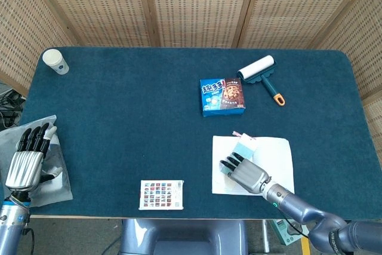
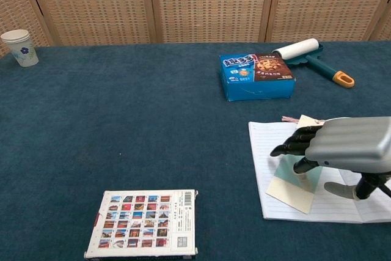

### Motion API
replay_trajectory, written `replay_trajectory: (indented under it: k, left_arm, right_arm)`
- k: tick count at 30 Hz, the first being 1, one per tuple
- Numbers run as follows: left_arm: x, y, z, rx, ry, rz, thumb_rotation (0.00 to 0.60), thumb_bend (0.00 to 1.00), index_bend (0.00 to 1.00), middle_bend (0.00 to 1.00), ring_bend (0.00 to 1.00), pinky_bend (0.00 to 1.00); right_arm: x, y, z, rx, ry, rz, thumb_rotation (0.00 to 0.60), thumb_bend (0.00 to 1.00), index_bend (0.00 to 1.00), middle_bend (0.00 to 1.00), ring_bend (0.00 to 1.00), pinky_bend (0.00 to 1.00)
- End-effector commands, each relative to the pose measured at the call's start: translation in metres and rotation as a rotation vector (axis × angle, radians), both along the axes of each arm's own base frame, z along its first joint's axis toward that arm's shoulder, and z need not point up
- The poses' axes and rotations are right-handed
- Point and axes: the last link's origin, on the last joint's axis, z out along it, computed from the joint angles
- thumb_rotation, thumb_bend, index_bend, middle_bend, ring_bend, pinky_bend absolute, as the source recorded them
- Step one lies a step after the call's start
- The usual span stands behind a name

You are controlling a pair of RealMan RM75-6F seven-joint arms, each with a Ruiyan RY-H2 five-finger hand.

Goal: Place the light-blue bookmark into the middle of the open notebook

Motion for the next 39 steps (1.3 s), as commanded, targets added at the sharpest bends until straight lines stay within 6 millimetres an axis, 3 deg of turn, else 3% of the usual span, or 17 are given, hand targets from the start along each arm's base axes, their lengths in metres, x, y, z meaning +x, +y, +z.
replay_trajectory:
  k: [1,39]
  left_arm:
    - [0.000,0.000,0.000,-0.002,0.002,-0.001,0.600,0.04,0.00,0.00,0.00,0.00]
    - [0.003,-0.002,0.000,-0.002,-0.001,-0.015,0.600,0.04,0.00,0.00,0.00,0.00]
  right_arm:
    - [0.000,0.001,0.000,0.002,-0.004,-0.007,0.600,0.73,0.43,0.01,0.00,0.01]
    - [-0.011,0.011,0.007,0.016,0.057,0.004,0.600,0.72,0.47,0.02,0.00,0.01]
